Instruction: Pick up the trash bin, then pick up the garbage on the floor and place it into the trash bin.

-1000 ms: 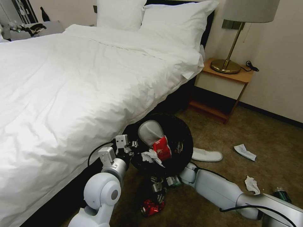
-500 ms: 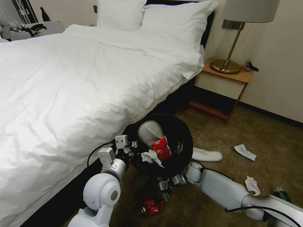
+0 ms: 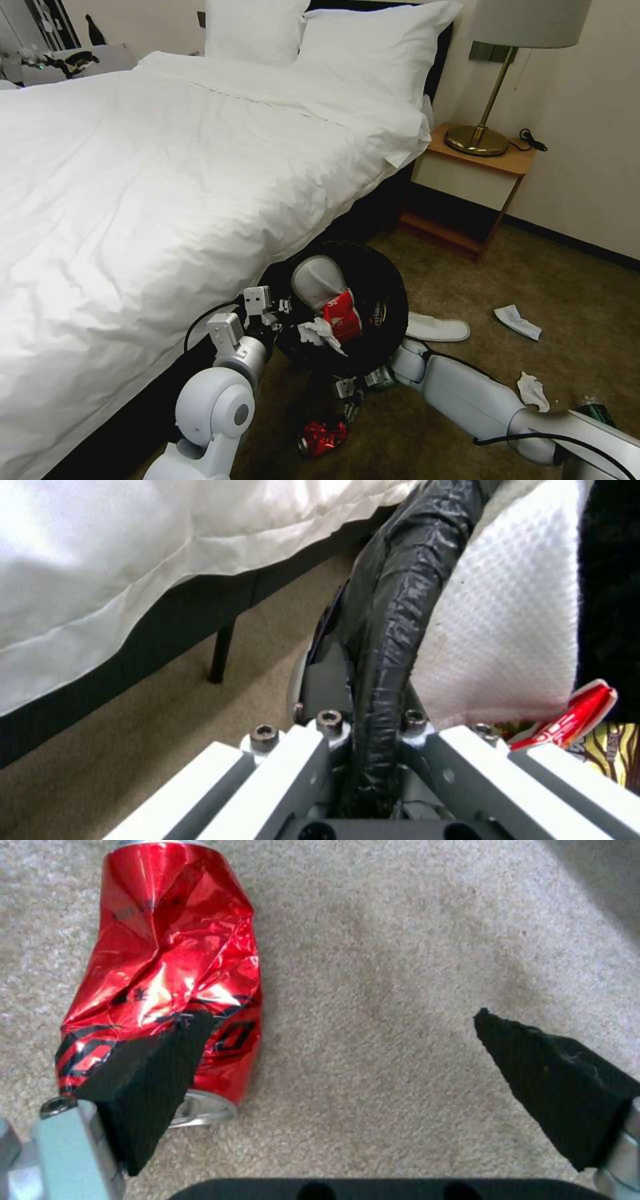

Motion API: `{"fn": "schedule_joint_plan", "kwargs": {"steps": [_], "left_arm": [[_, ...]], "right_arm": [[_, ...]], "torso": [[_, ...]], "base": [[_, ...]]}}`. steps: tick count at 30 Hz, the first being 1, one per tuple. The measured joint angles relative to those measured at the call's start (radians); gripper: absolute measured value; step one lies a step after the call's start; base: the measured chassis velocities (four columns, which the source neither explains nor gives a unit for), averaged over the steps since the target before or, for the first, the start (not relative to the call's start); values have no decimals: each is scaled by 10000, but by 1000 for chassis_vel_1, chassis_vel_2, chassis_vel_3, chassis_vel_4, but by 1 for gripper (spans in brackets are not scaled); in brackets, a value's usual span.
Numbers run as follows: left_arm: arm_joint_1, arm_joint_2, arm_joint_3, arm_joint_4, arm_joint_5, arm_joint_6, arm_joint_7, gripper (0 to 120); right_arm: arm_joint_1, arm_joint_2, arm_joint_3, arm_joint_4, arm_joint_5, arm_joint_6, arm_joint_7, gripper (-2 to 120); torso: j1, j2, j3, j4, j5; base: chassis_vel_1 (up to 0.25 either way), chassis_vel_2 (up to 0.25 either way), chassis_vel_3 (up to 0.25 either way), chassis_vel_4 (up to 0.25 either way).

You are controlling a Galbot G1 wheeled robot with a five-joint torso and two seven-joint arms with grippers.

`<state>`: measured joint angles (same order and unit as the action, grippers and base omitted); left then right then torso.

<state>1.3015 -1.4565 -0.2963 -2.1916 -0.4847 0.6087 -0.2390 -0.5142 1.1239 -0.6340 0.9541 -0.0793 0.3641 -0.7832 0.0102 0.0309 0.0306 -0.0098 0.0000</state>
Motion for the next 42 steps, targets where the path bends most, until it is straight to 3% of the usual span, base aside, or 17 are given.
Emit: {"fn": "schedule_joint_plan", "kwargs": {"steps": [17, 42], "left_arm": [[-48, -48, 1, 70, 97, -45, 30, 0], [44, -66, -79, -25, 177, -85, 47, 0]], "right_arm": [[-308, -305, 55, 254, 16, -4, -30, 100], [-544, -57, 4, 332, -106, -49, -18, 100]], "torso": [[0, 0, 0, -1, 0], [0, 0, 0, 0, 0]], "base": [[0, 0, 0, 0], [0, 0, 0, 0]]}}
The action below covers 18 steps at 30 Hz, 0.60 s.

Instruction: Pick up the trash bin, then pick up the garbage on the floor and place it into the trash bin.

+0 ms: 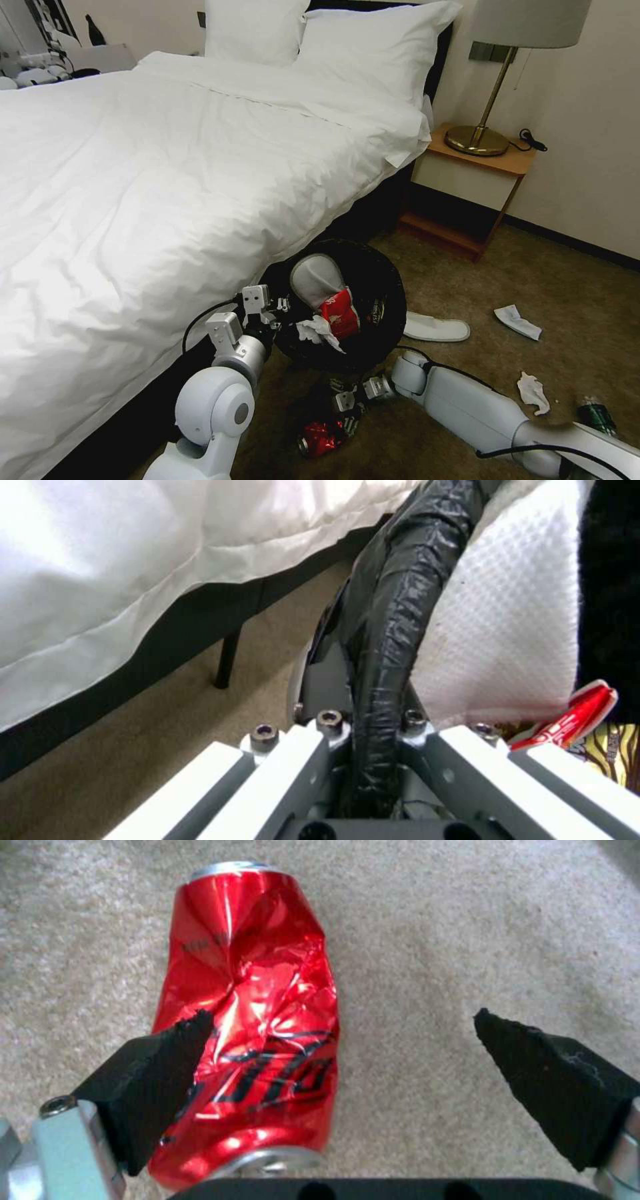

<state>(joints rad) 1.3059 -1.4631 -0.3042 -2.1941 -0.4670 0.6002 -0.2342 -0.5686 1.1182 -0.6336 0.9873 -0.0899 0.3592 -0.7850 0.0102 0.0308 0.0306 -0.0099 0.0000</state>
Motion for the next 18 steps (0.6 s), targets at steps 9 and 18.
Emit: {"fn": "schedule_joint_plan", "kwargs": {"steps": [9, 18], "left_arm": [[26, -60, -9, -13, 80, -19, 15, 0], [87, -61, -59, -45, 112, -41, 19, 0]], "right_arm": [[-83, 125, -28, -14, -83, -2, 8, 100], [-234, 254, -28, -24, -232, -3, 15, 100]], "torso": [[0, 0, 0, 0, 0], [0, 0, 0, 0, 0]], "base": [[0, 0, 0, 0], [0, 0, 0, 0]]}}
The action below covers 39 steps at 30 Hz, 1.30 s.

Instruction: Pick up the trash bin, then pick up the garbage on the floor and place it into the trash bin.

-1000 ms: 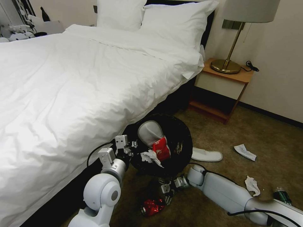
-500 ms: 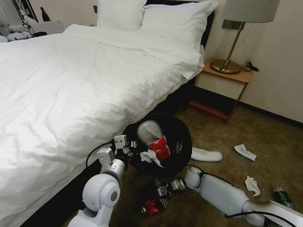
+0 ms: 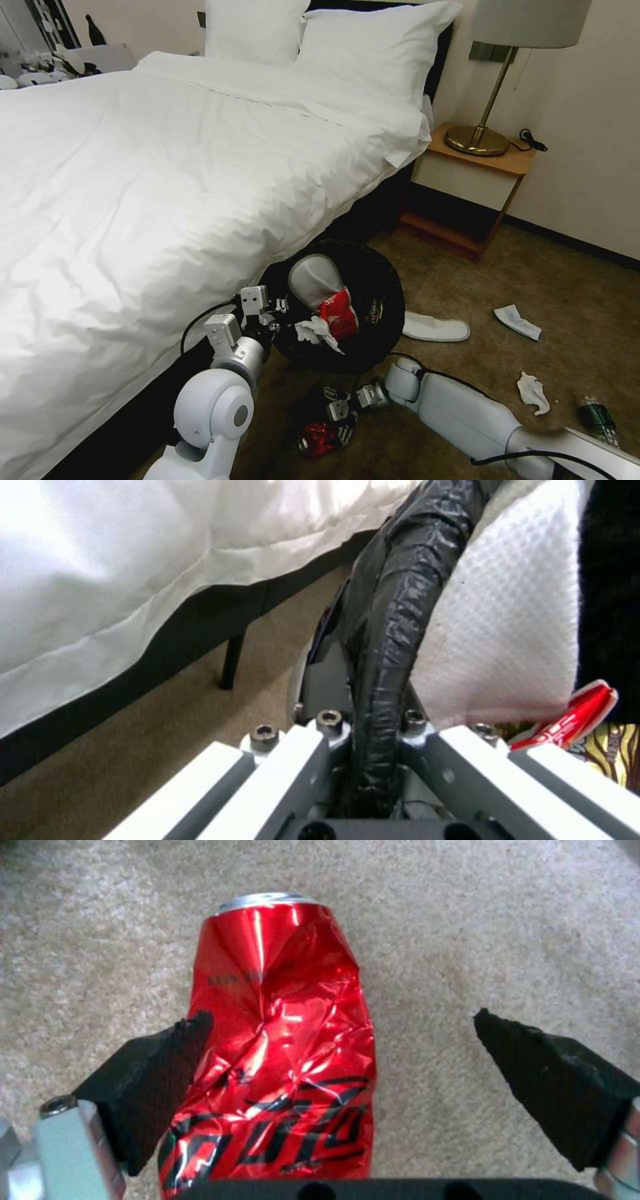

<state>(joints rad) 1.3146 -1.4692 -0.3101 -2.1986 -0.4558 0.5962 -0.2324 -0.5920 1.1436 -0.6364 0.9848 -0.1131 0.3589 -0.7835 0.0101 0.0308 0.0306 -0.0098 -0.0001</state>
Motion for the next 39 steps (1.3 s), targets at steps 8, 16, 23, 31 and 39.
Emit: {"fn": "schedule_joint_plan", "kwargs": {"steps": [8, 16, 23, 31, 39], "left_arm": [[40, -38, -29, -9, 33, -27, 9, 0], [65, -58, -31, -13, 54, -31, 18, 0], [122, -46, -24, -35, 93, -65, 52, 0], [196, 89, -74, -143, 69, -71, 60, 0], [215, 65, -60, -150, 69, -72, 60, 0]], "right_arm": [[-207, -37, 17, -9, -105, 0, 4, 100], [-351, -117, 109, -29, -210, 13, 4, 100], [-283, 1, 151, -245, -241, 50, 4, 100], [-348, 254, 259, -643, -401, 170, 8, 100], [-409, 490, 400, -928, -559, 230, 16, 100]], "torso": [[0, 0, 0, 0, 0], [0, 0, 0, -1, 0], [0, 0, 0, -1, -1], [0, 0, 0, 0, -1], [0, 0, 0, 0, 0]], "base": [[0, 0, 0, 0], [0, 0, 0, 0], [0, 0, 0, 0], [0, 0, 0, 0], [0, 0, 0, 0]]}}
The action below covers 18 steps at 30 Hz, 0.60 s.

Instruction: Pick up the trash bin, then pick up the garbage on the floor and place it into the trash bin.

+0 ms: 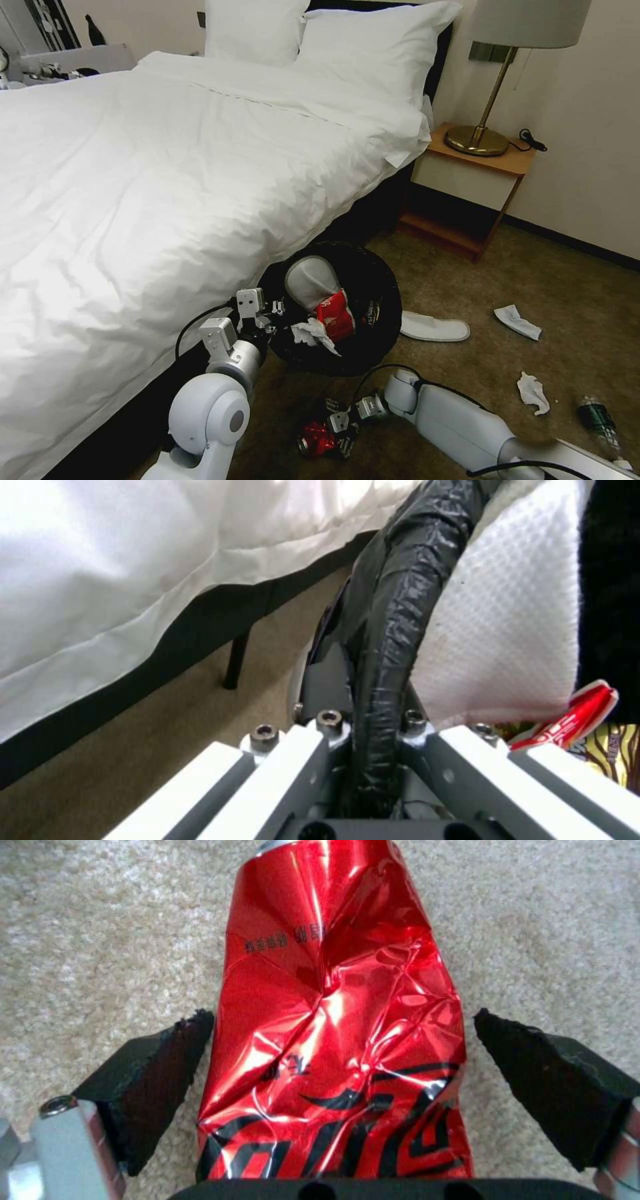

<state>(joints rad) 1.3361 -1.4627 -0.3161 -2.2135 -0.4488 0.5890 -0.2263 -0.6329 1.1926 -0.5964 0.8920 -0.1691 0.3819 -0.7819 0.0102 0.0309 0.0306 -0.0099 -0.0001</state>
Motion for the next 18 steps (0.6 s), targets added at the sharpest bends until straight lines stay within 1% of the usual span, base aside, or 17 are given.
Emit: {"fn": "schedule_joint_plan", "kwargs": {"steps": [11, 16, 17, 18], "left_arm": [[18, 0, -32, 0, 19, -33, 23, 0], [13, -7, -39, 0, 24, -42, 29, 0], [12, -13, -39, 0, 29, -49, 29, 0], [12, -13, -39, 0, 29, -49, 29, 0]], "right_arm": [[-104, 202, 259, -350, -246, 171, -14, 100], [-163, 234, 375, -424, -295, 209, -36, 99], [-188, 234, 407, -436, -319, 234, -54, 95], [-188, 234, 407, -436, -319, 234, -54, 95]], "torso": [[0, 0, -1, -1, -1], [-1, 2, -2, -2, -4], [-1, 3, -2, -4, -9], [-1, 3, -2, -4, -9]], "base": [[0, 0, 0, 0], [0, 0, 0, 0], [0, 0, 0, 0], [0, 0, 0, 0]]}}
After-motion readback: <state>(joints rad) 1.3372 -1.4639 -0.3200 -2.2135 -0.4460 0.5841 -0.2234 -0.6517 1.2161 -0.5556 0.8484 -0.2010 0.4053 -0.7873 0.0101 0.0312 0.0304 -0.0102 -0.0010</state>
